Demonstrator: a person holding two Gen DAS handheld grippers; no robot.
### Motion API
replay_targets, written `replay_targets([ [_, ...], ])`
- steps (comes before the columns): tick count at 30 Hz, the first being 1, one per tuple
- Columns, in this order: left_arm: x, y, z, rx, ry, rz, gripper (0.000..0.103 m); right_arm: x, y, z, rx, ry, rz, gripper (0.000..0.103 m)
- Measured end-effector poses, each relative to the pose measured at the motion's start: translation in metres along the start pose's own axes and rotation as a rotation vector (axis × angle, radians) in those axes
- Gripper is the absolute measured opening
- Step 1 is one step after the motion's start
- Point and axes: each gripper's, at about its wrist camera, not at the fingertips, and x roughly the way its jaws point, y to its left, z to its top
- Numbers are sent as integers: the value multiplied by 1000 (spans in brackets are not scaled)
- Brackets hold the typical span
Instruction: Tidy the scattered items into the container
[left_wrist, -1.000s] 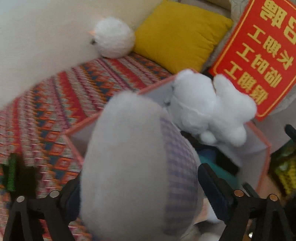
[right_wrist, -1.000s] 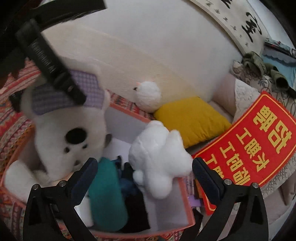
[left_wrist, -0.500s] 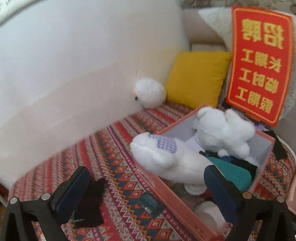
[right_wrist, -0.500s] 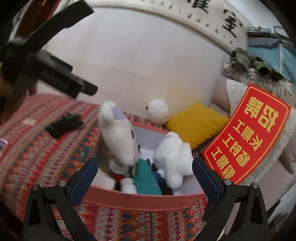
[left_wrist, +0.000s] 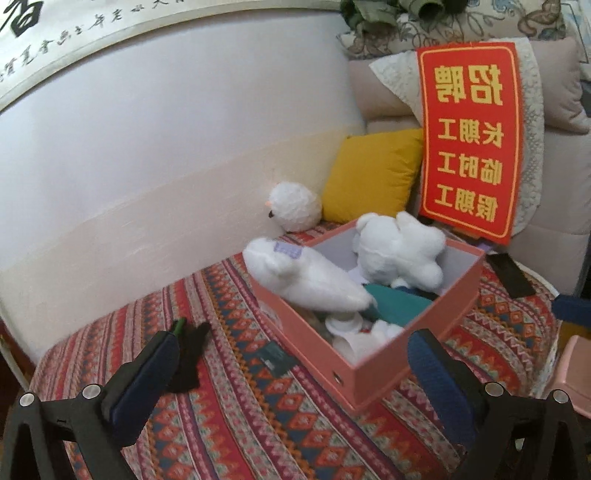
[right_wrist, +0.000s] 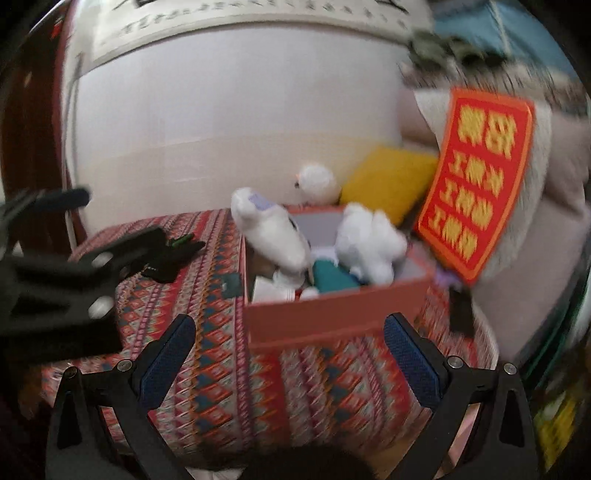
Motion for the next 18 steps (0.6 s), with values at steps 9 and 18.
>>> replay_targets([
  [9,-9,-4,-34,-118,64,-69,102,-7,-4,-28,57,99,-45,103],
  [18,-7,-4,-48,-141,81,-127,102,-5,-6,-41,60,125,-57,103],
])
